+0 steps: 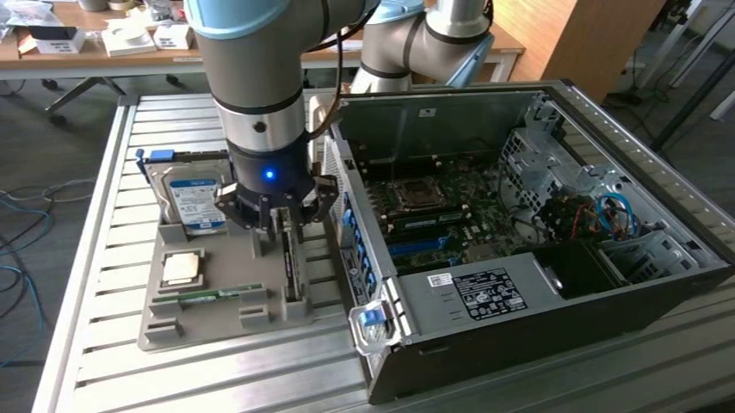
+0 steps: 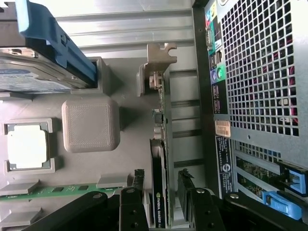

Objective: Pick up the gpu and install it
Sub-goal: 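Pick up the gpu and move the gpu toward the slot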

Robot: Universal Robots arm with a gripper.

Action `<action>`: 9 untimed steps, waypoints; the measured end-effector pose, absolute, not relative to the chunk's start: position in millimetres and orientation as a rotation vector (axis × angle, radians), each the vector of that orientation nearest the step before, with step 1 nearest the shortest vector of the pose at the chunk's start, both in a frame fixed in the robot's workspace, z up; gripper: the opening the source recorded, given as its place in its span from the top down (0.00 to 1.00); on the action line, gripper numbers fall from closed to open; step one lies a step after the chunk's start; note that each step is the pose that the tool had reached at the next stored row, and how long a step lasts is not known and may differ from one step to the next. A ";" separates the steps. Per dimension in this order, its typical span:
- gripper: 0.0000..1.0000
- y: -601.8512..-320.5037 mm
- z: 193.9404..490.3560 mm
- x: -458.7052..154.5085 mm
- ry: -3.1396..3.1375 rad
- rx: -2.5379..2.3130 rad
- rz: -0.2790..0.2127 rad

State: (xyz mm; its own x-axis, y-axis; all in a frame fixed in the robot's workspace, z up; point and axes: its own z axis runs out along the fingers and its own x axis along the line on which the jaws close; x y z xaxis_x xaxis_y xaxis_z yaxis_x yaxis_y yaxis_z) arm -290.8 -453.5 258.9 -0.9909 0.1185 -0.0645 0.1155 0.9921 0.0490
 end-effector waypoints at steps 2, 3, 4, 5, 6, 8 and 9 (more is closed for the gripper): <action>0.58 -453.5 255.6 -290.8 3.068 0.180 0.069; 0.58 -453.5 254.0 -290.8 3.068 0.180 0.069; 0.58 -453.5 252.5 -290.8 3.068 0.180 0.070; 0.58 -453.5 251.1 -290.8 3.068 0.180 0.069; 0.58 -453.5 249.7 -290.8 3.068 0.180 0.069; 0.58 -453.5 247.4 -290.8 3.068 0.180 0.069; 0.58 -453.5 246.3 -290.8 3.068 0.180 0.069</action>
